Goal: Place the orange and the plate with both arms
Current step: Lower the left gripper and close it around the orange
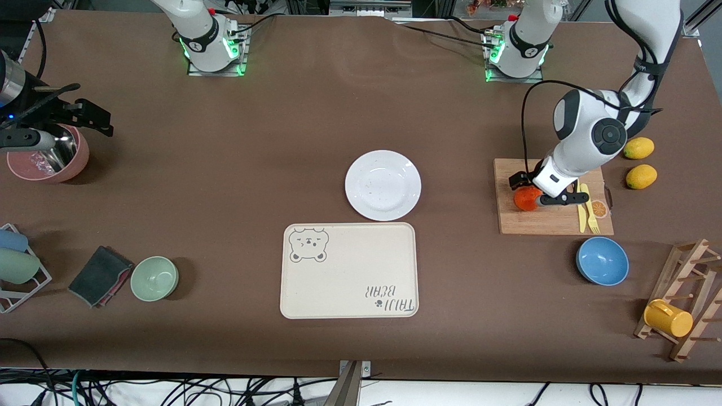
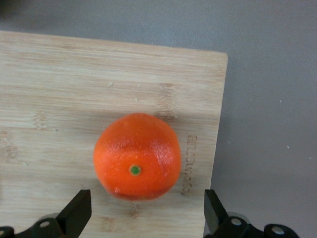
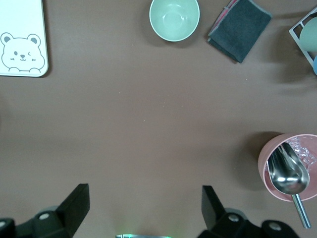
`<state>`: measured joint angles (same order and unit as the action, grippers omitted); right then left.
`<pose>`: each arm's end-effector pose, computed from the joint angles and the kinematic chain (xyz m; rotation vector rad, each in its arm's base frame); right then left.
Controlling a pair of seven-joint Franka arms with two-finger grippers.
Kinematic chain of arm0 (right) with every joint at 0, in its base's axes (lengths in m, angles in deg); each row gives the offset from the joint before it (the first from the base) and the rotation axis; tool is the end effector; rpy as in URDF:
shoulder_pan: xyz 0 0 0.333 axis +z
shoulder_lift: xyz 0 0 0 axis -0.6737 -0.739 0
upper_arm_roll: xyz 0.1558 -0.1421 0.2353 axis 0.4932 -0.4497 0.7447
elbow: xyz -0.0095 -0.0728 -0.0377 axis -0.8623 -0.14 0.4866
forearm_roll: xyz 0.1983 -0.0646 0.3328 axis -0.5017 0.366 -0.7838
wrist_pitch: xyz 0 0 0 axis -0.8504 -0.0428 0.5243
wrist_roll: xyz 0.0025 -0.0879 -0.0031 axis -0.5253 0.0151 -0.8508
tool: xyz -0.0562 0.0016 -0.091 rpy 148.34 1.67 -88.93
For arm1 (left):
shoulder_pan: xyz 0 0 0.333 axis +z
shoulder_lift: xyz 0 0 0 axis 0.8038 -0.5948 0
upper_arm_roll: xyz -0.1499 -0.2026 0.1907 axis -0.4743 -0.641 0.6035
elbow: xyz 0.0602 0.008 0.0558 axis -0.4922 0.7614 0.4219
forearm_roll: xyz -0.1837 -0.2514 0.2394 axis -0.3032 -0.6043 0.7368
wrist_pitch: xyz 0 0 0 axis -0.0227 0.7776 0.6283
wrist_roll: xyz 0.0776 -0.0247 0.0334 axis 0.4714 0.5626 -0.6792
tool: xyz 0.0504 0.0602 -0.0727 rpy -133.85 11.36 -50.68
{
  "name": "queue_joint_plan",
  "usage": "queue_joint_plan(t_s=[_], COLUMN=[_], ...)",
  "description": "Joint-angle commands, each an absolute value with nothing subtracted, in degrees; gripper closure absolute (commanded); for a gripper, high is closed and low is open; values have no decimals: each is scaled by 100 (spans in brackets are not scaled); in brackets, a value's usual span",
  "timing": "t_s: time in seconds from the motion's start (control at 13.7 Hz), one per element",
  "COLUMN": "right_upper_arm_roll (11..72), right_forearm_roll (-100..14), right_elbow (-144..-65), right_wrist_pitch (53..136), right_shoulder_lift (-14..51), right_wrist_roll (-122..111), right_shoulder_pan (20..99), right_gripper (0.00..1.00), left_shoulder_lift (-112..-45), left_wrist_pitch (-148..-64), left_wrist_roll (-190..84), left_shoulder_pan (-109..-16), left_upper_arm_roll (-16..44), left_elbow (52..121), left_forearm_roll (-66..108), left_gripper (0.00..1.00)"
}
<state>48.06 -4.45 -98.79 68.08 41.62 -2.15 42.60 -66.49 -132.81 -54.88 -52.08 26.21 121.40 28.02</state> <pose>0.5506 0.0113 0.5918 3.1104 0.0817 -0.1362 0.5079 -0.0392 0.2277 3.1037 0.1463 -0.1227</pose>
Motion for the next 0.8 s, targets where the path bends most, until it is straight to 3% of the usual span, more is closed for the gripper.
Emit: queue_joint_plan(t_s=[0.0, 0.58, 0.73], right_upper_arm_roll=[4786, 4786, 4786], right_forearm_roll=[-513, -557, -557], right_elbow=[-9760, -9760, -9760], right_wrist_pitch=[6709, 6709, 6700], right_shoulder_lift=[4125, 4125, 4125], right_wrist_roll=[-330, -330, -330], right_shoulder_pan=[4209, 4209, 4209], right_gripper=[0, 0, 0], left_shoulder_lift=[-6782, -6897, -6905], left_wrist_pitch=[-13489, -13683, -13683], left_wrist_roll=[-5337, -5320, -5320], left_shoulder_pan=[-5130, -5078, -5025], left_upper_arm_roll=[2561, 2561, 2579], left_elbow=[12131, 12122, 12122], left_forearm_roll=[2771, 2780, 2780], left_gripper=[0, 1, 12])
